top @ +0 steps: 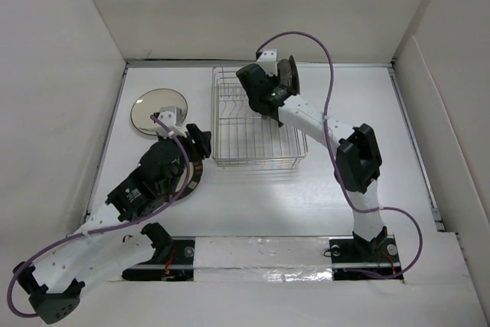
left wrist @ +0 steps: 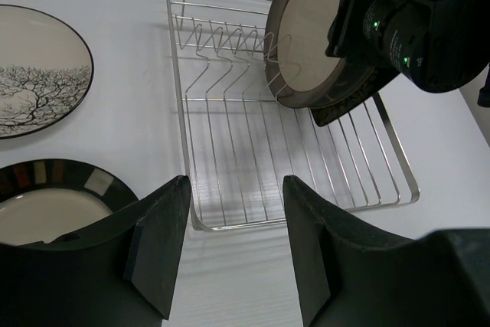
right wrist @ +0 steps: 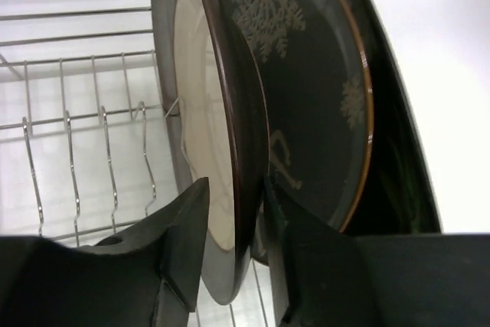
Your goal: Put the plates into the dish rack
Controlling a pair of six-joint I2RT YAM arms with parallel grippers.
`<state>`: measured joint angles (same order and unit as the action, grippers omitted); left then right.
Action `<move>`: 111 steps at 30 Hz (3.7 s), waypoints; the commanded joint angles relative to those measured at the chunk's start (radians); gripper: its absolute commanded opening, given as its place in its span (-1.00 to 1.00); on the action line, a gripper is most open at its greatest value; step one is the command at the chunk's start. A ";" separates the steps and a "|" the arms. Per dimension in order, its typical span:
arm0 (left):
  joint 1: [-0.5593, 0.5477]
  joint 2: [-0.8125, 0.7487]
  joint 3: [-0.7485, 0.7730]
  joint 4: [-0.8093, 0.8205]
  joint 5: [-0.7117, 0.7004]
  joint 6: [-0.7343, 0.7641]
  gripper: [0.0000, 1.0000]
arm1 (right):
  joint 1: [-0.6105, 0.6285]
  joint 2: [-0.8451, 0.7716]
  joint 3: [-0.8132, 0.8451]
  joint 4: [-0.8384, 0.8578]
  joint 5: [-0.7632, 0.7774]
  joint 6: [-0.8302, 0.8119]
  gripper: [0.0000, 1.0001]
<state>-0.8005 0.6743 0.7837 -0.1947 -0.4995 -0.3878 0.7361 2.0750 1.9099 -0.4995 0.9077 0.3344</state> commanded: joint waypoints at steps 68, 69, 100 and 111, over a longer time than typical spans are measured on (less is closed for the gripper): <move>1.248 1.277 0.328 0.321 0.862 -0.299 -0.29 | -0.216 -1.098 -1.101 0.638 -0.862 0.107 -0.46; 1.248 1.278 0.331 0.317 0.860 -0.298 -0.29 | -0.216 -1.099 -1.101 0.632 -0.862 0.106 -0.46; 1.248 0.880 0.141 0.870 0.909 -0.474 -1.00 | -0.152 -1.126 -1.063 0.659 -0.986 0.087 0.37; 1.201 0.540 0.140 0.904 0.969 -0.566 -1.00 | -0.122 -0.991 -0.919 0.700 -1.135 0.144 0.64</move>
<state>0.4294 1.3891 0.9031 0.4900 0.4088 -0.8806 0.6041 1.0542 0.9192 0.1249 -0.1562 0.4561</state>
